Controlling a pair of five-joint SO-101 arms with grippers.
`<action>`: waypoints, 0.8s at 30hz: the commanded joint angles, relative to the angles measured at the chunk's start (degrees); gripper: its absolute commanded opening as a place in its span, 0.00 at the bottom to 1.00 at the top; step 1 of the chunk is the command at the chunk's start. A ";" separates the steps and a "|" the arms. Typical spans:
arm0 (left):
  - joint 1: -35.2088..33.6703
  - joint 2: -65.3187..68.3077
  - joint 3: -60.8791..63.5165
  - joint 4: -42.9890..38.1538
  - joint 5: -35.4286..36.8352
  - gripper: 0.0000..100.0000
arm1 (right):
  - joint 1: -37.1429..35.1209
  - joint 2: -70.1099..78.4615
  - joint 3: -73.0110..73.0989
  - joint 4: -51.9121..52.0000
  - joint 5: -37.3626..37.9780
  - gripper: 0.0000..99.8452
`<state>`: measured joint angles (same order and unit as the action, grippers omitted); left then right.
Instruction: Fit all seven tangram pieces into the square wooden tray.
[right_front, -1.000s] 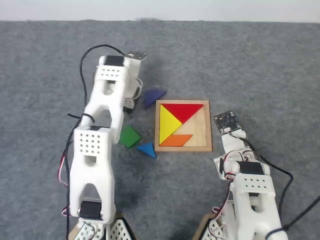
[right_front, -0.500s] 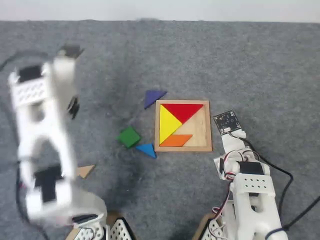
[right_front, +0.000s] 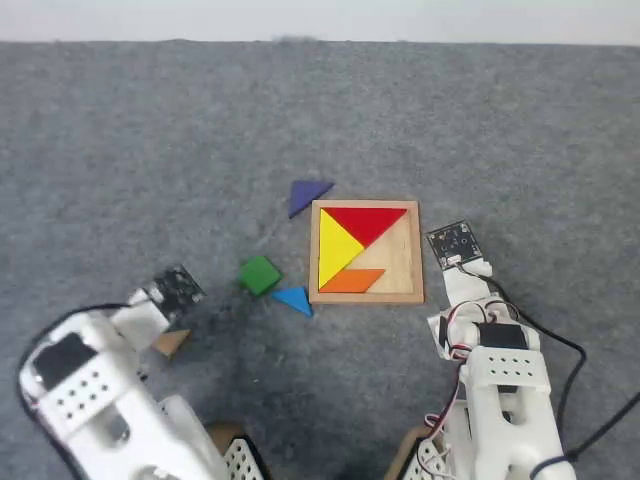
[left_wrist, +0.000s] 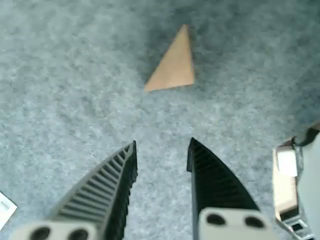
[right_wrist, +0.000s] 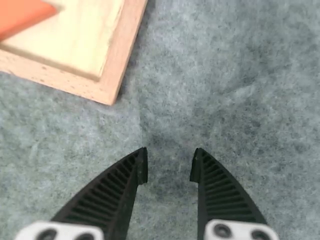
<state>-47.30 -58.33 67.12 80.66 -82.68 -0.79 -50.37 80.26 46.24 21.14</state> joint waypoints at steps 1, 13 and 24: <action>-0.09 -3.87 2.68 -1.05 -1.41 0.16 | -0.40 -1.45 -0.26 -1.54 0.79 0.16; 7.12 3.87 7.08 -9.85 1.23 0.20 | -0.40 -1.45 -0.26 -1.45 0.53 0.16; 7.74 16.09 8.92 -25.32 1.76 0.20 | -0.40 -1.45 -0.26 -1.45 0.44 0.16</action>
<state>-40.18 -46.20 76.70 59.21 -81.98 -0.79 -50.37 80.26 46.24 21.14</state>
